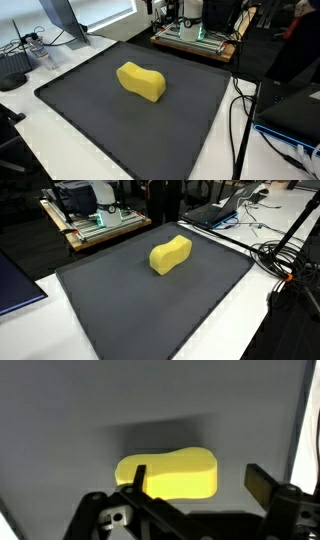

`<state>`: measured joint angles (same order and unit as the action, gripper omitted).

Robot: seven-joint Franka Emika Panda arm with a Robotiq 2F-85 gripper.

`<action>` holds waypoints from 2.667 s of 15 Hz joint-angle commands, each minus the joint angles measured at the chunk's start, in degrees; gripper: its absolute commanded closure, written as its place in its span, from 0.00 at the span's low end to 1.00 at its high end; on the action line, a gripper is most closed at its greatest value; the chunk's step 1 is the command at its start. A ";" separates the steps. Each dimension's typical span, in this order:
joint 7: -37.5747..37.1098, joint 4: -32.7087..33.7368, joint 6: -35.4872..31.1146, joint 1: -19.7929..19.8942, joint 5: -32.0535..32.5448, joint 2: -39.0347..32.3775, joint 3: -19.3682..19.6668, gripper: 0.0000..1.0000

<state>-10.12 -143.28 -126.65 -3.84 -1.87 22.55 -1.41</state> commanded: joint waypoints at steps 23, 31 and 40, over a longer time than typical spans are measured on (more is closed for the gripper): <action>45.13 35.39 5.06 18.08 -29.47 -47.65 3.05 0.00; 48.97 35.68 6.58 21.28 -31.78 -52.10 -0.91 0.00; 52.42 35.15 5.78 21.65 -34.01 -54.03 -1.94 0.11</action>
<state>40.01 -108.88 -121.65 16.82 -33.51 -30.18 -2.14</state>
